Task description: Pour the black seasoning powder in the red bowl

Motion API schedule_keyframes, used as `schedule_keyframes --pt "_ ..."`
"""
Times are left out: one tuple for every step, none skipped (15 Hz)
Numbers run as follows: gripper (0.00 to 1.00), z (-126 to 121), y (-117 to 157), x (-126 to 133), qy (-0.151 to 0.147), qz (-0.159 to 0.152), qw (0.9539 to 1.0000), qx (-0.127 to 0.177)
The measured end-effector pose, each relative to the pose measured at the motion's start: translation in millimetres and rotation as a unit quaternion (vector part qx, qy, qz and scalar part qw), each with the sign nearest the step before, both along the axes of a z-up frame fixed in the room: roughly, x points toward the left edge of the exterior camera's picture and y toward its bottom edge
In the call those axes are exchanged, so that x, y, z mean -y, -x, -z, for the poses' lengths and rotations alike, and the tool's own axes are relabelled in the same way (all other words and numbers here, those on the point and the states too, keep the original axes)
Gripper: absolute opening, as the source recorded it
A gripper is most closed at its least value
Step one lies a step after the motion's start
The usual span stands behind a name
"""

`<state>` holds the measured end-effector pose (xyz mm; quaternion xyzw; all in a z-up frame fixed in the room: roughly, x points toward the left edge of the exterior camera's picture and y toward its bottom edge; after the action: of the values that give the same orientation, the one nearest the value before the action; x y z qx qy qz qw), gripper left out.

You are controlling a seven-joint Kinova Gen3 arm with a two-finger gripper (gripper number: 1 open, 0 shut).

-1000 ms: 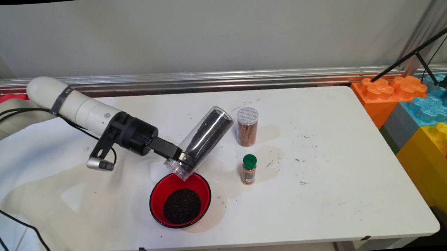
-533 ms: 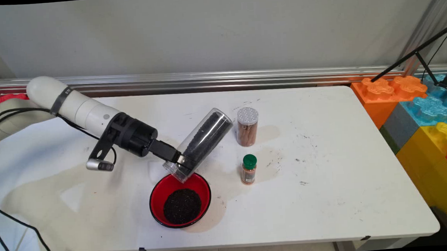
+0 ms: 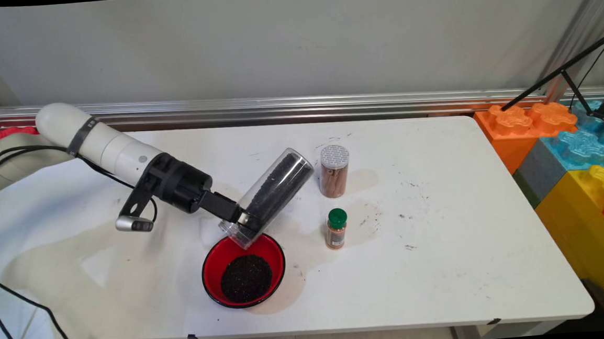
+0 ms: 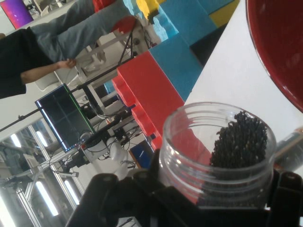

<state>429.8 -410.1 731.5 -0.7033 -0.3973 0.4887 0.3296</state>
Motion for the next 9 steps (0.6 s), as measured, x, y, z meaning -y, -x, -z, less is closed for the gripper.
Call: schedule_keyframes --pt "0.0 0.1 -0.1 -0.1 0.001 0.001 1.0 0.0" --pt "0.0 0.3 -0.1 -0.2 0.003 0.002 1.0 0.001" --pt "0.0 0.3 -0.2 -0.3 0.004 0.003 1.0 0.001" --pt "0.0 0.5 -0.2 -0.3 0.005 0.004 1.0 0.001" --pt "0.0 0.5 -0.2 -0.4 0.006 0.004 1.0 0.001" --pt "0.0 0.6 -0.2 -0.4 0.007 0.005 1.0 0.002" --pt "0.0 0.7 -0.3 -0.5 0.008 0.005 1.0 0.002" --pt "0.0 0.7 -0.3 -0.5 0.008 0.006 0.9999 0.002" --pt "0.0 0.7 -0.3 -0.5 0.009 0.006 0.9999 0.002"
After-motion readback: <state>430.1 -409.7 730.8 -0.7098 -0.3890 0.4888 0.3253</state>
